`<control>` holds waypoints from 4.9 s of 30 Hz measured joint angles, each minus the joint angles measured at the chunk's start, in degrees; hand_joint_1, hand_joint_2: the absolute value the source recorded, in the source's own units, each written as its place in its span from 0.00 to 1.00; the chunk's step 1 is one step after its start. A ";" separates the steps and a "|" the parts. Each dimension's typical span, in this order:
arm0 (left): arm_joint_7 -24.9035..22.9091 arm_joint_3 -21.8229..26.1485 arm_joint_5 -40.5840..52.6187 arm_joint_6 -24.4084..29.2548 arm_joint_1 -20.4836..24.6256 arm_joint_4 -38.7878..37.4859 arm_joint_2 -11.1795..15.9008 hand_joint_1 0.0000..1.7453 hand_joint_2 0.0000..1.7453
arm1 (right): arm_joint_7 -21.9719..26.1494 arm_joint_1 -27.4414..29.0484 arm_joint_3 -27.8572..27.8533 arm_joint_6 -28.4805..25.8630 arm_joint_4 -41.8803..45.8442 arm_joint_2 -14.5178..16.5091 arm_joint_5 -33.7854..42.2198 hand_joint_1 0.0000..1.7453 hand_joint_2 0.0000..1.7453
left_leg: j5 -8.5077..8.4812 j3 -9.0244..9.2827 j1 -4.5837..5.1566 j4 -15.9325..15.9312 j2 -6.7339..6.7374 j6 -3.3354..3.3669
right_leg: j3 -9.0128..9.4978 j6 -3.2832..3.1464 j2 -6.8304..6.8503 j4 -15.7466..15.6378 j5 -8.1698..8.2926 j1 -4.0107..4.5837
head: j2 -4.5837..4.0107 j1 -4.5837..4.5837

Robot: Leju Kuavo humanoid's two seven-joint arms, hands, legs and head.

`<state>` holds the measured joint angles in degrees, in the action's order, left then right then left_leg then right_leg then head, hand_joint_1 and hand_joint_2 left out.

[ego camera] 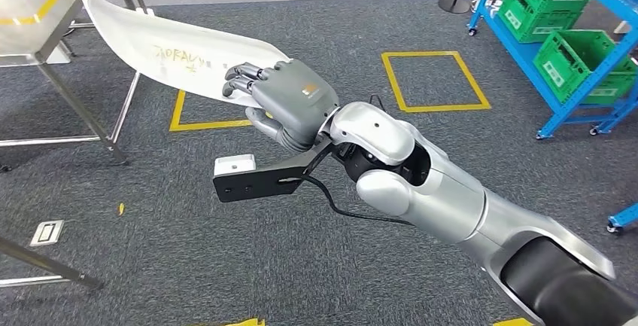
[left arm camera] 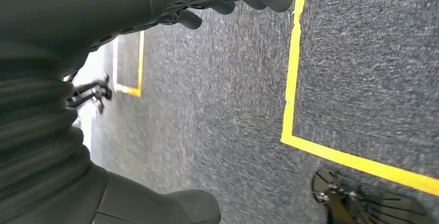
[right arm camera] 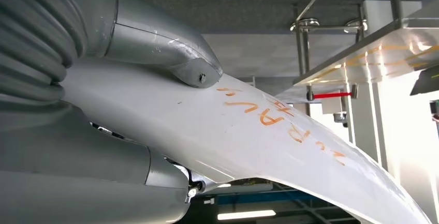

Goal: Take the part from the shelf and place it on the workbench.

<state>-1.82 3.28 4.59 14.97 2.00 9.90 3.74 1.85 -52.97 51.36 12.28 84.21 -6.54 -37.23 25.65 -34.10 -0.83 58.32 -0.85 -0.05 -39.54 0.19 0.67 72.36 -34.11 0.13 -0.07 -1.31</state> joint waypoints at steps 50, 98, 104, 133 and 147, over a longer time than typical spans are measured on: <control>0.22 0.22 0.94 -0.78 -0.19 -0.02 0.11 0.00 1.00 | -0.97 4.55 -1.39 0.96 2.63 0.03 -4.91 1.00 1.00 | 4.26 -7.97 -0.42 13.97 0.93 -3.40 | 6.36 -2.31 3.13 -14.25 7.34 -0.45 | 0.00 -0.45; -1.41 0.81 1.40 -1.74 0.09 -0.01 0.05 0.00 1.00 | 0.00 3.56 -3.04 2.10 2.68 0.02 -5.05 1.00 1.00 | -1.90 -2.33 -0.28 0.92 -4.39 -0.14 | 4.53 0.08 -3.01 -7.87 4.67 -0.51 | 0.00 -0.16; -1.55 0.83 1.36 -1.92 -0.12 -0.02 0.05 0.00 1.00 | 0.04 2.90 -3.04 2.07 2.55 -0.08 -4.37 1.00 1.00 | -2.53 -3.78 -0.57 0.96 -5.41 -2.31 | 7.08 -1.46 -2.85 -13.67 6.52 -0.46 | 0.00 -0.33; -2.91 1.66 1.55 -2.33 0.31 0.01 0.45 0.00 1.00 | -1.37 3.22 -3.38 0.83 1.87 0.11 -3.85 1.00 1.00 | -0.89 -1.72 0.14 0.90 -0.30 0.02 | 6.05 0.03 -0.90 -13.30 6.76 -0.41 | 0.00 -0.29; -3.33 1.89 1.23 -3.58 0.12 0.07 0.39 0.00 1.00 | -1.19 3.52 -3.61 1.05 1.64 0.48 -4.58 1.00 1.00 | -2.06 2.40 -2.93 -4.32 -0.02 -2.55 | 3.37 4.15 -0.87 -9.21 6.51 -3.12 | 0.00 0.23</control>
<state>-5.15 5.16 5.82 11.39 2.12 9.97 4.13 0.66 -49.45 47.76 13.34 85.85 -6.05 -41.81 23.59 -31.70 -3.75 54.00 -0.87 -2.59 -36.17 4.34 -0.20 63.15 -27.60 -2.98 -0.07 -1.08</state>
